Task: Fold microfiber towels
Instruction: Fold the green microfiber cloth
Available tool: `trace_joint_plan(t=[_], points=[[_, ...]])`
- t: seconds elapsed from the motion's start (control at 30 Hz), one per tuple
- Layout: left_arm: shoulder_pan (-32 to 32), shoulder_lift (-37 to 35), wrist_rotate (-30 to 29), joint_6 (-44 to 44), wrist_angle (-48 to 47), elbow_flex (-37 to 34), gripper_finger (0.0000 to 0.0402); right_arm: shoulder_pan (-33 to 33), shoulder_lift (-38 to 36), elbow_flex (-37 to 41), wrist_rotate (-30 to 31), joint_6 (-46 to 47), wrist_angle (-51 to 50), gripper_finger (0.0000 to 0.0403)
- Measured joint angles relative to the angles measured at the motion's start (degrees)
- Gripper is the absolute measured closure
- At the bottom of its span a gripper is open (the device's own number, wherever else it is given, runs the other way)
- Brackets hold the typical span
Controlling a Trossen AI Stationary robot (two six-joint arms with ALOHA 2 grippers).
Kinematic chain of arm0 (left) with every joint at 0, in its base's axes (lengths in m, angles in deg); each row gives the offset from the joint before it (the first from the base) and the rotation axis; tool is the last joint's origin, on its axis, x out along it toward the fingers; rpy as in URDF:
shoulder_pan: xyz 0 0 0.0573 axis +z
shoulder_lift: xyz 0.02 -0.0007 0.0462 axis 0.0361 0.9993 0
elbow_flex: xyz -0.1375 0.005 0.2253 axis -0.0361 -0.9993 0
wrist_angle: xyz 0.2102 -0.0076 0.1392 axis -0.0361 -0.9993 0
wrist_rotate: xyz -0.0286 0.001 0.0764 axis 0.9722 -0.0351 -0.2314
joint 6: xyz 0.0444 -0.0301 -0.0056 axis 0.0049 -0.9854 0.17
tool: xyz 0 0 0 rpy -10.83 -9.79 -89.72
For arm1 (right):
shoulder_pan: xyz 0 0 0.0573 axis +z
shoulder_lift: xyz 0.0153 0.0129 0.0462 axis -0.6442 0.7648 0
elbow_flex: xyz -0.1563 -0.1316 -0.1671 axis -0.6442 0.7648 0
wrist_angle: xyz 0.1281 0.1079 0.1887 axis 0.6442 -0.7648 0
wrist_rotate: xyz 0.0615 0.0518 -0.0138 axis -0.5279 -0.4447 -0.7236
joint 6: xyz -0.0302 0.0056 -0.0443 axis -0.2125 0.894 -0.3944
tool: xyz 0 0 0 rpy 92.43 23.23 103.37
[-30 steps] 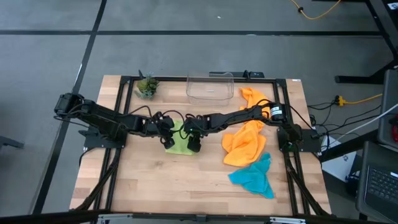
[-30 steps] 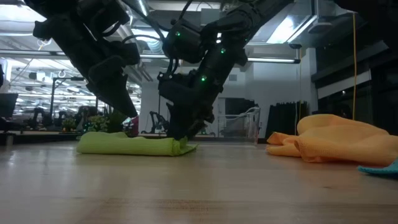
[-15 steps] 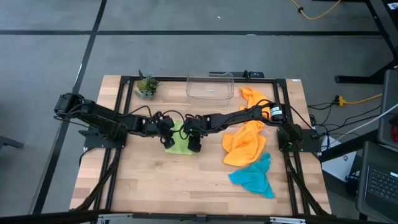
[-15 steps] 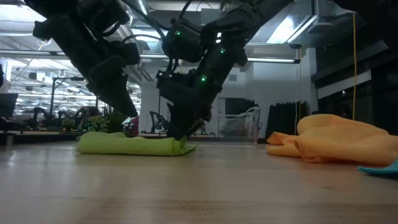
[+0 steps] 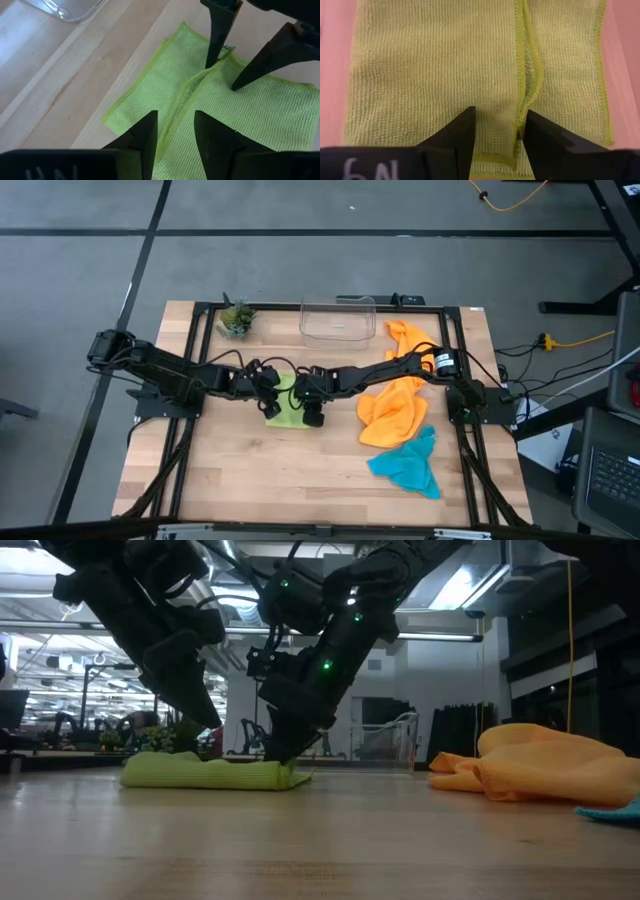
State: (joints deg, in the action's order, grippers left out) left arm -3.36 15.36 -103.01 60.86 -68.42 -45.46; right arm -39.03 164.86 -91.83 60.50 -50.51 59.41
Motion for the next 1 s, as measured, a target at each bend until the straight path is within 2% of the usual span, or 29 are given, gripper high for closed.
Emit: trace_joint_plan(t=[0.3, 0.4, 0.6, 0.87, 1.0], points=[[0.0, 0.0, 0.0, 0.0, 0.2, -0.3, 0.0280, 0.4, 0.0, 0.0, 7.0, 0.8, -0.1, 0.0260], [0.0, 0.0, 0.0, -0.1, 0.6, -2.0, 0.0280, 0.5, 0.0, 0.0, 7.1, 1.6, -0.2, 0.0293], [0.0, 0.0, -0.2, -3.2, 2.1, -6.3, 0.0280, 0.5, 0.0, 0.0, 7.1, 1.4, -0.2, 0.0390], [0.0, 0.0, -0.4, -3.2, 2.3, -5.3, 0.0280, 0.7, -0.1, 0.0, 7.1, 1.9, -0.3, 0.0396], [0.0, 0.0, -0.5, 1.5, 2.3, -4.4, 0.0280, 1.0, -0.1, 0.0, 7.2, 1.9, -0.3, 0.0398]])
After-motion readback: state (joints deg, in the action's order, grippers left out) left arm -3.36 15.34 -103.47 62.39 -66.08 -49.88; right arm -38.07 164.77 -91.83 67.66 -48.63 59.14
